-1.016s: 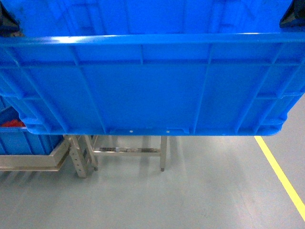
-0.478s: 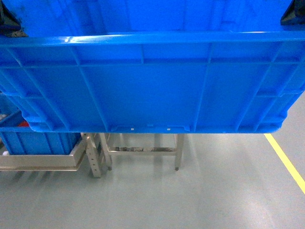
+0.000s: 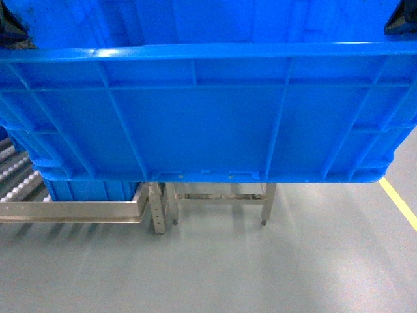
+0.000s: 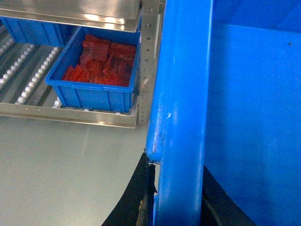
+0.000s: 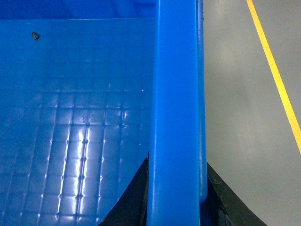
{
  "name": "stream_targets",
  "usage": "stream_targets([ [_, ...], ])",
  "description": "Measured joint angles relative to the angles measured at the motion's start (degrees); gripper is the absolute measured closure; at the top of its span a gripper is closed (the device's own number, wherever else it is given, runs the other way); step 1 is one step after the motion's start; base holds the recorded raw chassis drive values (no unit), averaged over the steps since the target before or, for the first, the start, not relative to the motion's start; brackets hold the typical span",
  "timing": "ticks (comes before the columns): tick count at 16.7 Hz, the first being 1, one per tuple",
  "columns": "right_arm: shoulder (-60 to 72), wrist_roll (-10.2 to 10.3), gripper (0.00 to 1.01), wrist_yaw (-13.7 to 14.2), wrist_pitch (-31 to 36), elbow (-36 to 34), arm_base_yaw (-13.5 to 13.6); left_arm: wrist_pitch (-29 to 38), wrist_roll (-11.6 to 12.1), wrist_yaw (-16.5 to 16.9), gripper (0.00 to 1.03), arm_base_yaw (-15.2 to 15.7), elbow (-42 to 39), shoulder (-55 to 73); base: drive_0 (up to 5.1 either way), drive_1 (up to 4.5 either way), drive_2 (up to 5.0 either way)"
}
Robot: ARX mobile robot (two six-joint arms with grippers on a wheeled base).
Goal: Place box next to blue box on left shelf
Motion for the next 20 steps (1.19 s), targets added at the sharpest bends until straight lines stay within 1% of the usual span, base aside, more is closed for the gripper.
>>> stream_targets([
  [4,0.0,0.0,0.79,0.0,0.1,0.0,0.0,-0.1,-0.1,0.1,0.91,0.0,0.0,0.0,-4.3,0.55,4.3],
  [20,0.0,0.0,0.79,0.0,0.1,0.0,0.0,0.0,-0.2,0.2,0.91,0.0,0.0,0.0,-5.0,2.42,2.4],
])
